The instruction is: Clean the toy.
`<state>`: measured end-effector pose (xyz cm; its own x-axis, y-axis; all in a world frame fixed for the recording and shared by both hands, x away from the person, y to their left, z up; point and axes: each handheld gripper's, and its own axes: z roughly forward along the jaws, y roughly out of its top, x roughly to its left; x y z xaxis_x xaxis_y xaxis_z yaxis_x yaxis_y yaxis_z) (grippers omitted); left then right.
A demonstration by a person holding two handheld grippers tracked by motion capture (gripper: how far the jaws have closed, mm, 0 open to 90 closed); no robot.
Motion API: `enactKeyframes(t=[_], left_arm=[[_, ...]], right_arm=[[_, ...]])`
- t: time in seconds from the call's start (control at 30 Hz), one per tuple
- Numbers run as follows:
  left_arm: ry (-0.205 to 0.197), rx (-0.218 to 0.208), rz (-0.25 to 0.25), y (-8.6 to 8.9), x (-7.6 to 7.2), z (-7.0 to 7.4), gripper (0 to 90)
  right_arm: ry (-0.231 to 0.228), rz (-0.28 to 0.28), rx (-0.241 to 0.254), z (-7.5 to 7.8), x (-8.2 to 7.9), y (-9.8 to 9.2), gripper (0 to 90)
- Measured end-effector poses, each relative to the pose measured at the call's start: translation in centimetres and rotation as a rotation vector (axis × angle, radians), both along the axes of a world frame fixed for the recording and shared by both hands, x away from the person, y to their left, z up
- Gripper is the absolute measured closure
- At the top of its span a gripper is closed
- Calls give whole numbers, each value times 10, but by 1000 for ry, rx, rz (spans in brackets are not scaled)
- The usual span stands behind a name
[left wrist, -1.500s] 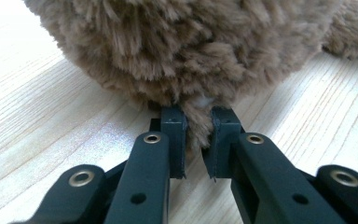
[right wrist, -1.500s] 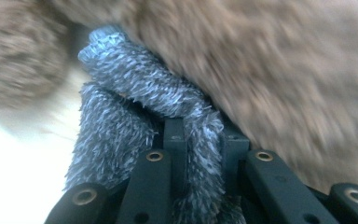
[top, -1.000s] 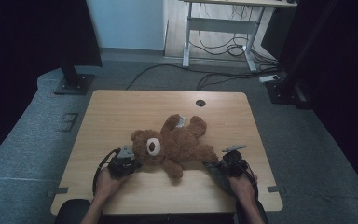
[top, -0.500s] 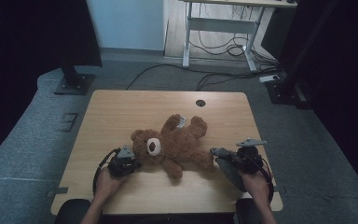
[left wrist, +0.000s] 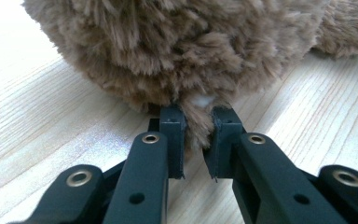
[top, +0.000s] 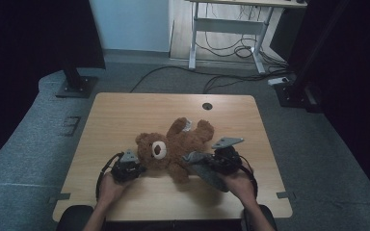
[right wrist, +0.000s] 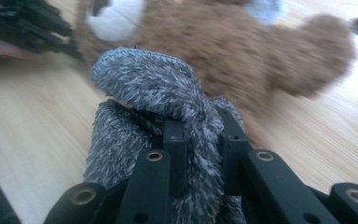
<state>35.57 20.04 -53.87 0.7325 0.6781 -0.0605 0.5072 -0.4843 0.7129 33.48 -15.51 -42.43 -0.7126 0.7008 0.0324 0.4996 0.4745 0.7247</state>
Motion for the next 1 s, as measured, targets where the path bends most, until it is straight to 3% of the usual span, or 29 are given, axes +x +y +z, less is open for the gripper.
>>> enactKeyframes(t=[0.33,0.4,0.57,0.67,1.0], left_arm=[[17,-45,5,4,3,0,779],[17,-65,10,5,3,0,779],[14,-75,28,8,5,1,780],[18,-74,38,8,5,1,785],[20,-72,39,8,6,1,789]], right_arm=[[70,131,1,-21,26,56,770],[88,168,-14,-29,34,75,770],[97,181,-67,-44,44,92,770],[110,182,-96,-57,49,96,770],[154,165,-52,-75,44,79,773]])
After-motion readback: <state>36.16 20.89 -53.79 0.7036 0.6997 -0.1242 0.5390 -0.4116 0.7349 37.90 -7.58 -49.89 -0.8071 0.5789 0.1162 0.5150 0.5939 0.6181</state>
